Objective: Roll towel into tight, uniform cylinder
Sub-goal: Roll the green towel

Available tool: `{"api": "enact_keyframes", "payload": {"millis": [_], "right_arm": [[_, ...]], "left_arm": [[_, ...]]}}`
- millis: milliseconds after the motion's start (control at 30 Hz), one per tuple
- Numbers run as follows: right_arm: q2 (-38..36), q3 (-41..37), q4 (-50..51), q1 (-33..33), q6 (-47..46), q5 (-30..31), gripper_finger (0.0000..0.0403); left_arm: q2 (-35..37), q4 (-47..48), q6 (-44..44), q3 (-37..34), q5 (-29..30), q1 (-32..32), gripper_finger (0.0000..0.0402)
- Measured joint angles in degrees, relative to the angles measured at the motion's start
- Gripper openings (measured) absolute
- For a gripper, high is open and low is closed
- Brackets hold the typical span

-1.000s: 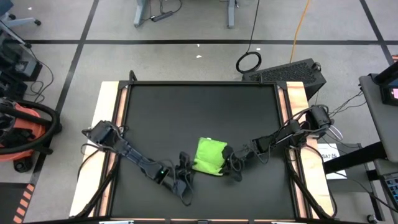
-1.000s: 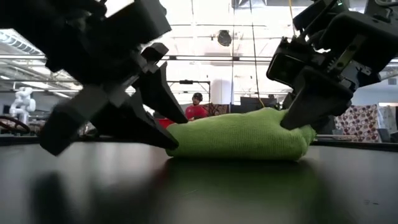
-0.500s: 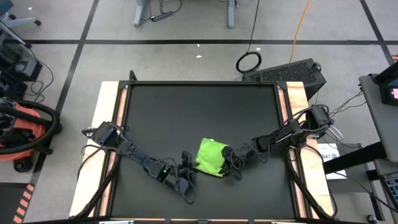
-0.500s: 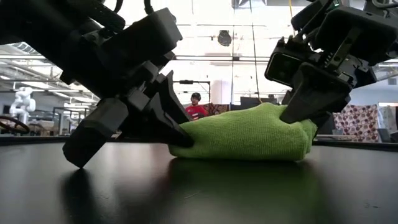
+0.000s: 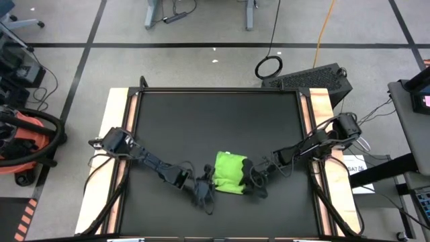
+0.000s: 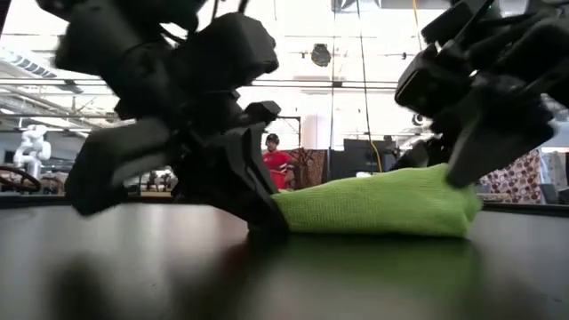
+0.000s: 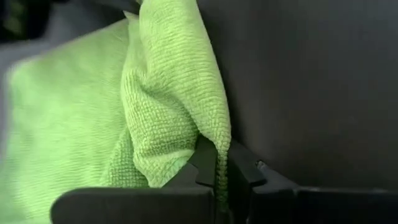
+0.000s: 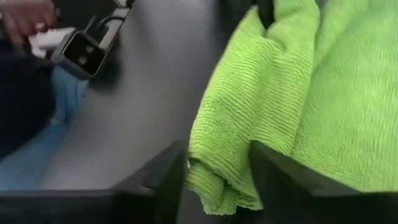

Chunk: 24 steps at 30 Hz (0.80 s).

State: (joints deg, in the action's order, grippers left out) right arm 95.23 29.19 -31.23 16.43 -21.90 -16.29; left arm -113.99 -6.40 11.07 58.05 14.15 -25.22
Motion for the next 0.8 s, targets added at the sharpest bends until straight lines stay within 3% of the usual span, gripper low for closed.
{"api": "enact_keyframes", "payload": {"millis": [133,267,500,800], "right_arm": [[-3.75,0.00,4.67,2.48,5.90,6.45,0.0237],[-7.32,0.02,12.33,5.18,9.94,13.94,0.0266],[-10.54,0.03,18.74,11.80,12.84,22.85,0.0248],[-10.15,2.25,18.65,21.05,19.66,38.93,0.0229]], "left_arm": [[0.46,0.09,-4.90,0.04,-11.84,3.25,0.0009],[0.88,0.75,-7.87,1.09,-20.92,5.81,0.0008],[0.57,1.80,-15.30,3.26,-36.56,10.68,0.0008],[0.57,1.37,-25.85,3.71,-45.51,17.14,0.0008]]}}
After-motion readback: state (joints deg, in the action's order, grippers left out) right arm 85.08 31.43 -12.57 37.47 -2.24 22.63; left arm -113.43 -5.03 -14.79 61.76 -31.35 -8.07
